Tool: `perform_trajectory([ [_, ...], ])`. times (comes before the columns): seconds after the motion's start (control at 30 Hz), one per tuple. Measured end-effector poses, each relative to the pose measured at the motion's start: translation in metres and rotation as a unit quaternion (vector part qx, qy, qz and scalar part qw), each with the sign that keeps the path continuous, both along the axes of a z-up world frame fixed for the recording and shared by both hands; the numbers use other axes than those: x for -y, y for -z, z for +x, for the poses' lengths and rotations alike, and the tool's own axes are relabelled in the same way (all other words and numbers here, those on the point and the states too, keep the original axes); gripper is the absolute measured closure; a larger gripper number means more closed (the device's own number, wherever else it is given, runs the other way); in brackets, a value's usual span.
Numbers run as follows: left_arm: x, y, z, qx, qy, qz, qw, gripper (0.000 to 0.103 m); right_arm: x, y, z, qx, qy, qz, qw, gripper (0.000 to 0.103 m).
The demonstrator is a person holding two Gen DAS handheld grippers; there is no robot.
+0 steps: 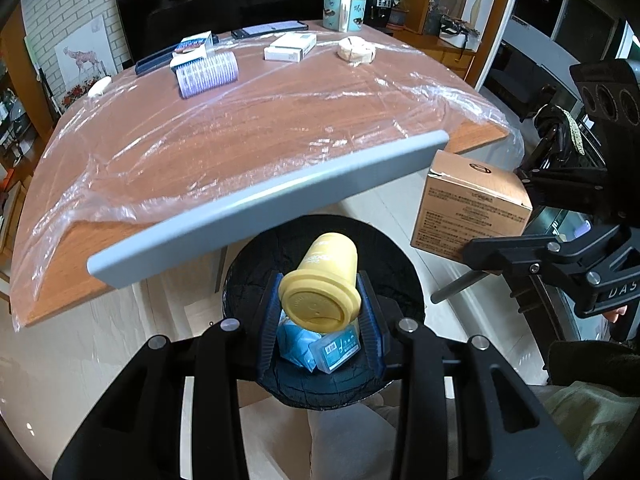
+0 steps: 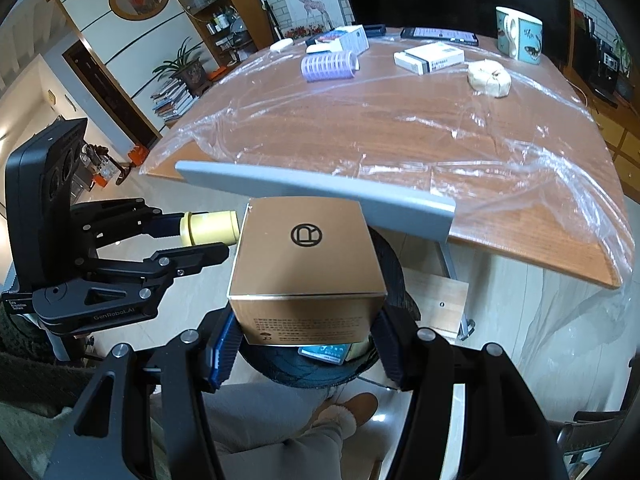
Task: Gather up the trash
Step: 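Carry the yellow cup and brown cardboard box over the black trash bin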
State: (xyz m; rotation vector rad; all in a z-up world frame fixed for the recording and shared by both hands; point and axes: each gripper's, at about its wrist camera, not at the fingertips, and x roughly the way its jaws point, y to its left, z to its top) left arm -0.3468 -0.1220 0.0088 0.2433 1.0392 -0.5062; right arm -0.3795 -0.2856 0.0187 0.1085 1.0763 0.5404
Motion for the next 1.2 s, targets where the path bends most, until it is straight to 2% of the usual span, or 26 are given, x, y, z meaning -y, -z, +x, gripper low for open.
perform_trajectory([
  [1.2,-0.005,0.067,0.007,-0.056,-0.017,0.058,0.9966,0.065,-0.030,0.066,0.011,-0.055,-0.025,-0.066,0.996,0.046],
])
